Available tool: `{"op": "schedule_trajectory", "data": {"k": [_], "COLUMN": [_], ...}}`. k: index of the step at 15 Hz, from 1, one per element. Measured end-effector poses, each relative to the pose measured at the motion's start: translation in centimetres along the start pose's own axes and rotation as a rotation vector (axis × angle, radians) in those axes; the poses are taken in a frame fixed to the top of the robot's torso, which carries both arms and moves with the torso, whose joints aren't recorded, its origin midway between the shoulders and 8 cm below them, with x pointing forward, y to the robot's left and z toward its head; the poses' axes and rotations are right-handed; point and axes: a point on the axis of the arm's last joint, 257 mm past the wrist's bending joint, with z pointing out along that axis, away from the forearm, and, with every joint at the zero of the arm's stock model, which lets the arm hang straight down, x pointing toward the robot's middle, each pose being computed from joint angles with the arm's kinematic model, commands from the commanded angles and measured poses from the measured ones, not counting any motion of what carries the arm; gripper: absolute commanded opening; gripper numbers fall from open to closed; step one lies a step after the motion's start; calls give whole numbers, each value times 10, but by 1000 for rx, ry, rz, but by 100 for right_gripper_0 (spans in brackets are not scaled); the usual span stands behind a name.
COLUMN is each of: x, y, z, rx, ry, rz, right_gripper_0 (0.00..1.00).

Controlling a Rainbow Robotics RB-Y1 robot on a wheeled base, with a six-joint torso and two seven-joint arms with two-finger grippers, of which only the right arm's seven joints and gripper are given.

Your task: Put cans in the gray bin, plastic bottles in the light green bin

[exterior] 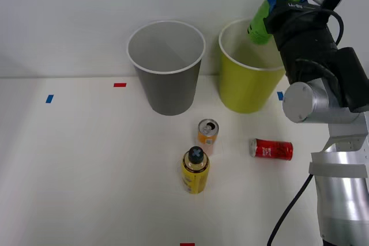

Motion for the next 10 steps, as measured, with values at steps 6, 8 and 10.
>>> {"op": "schedule_trajectory", "data": {"k": [6, 8, 10], "x": [2, 2, 2], "y": [6, 9, 9], "z": [1, 0, 0], "rx": [2, -5, -6], "ry": [0, -1, -1], "rz": [11, 58, 69], "right_gripper_0": [71, 74, 74]}}
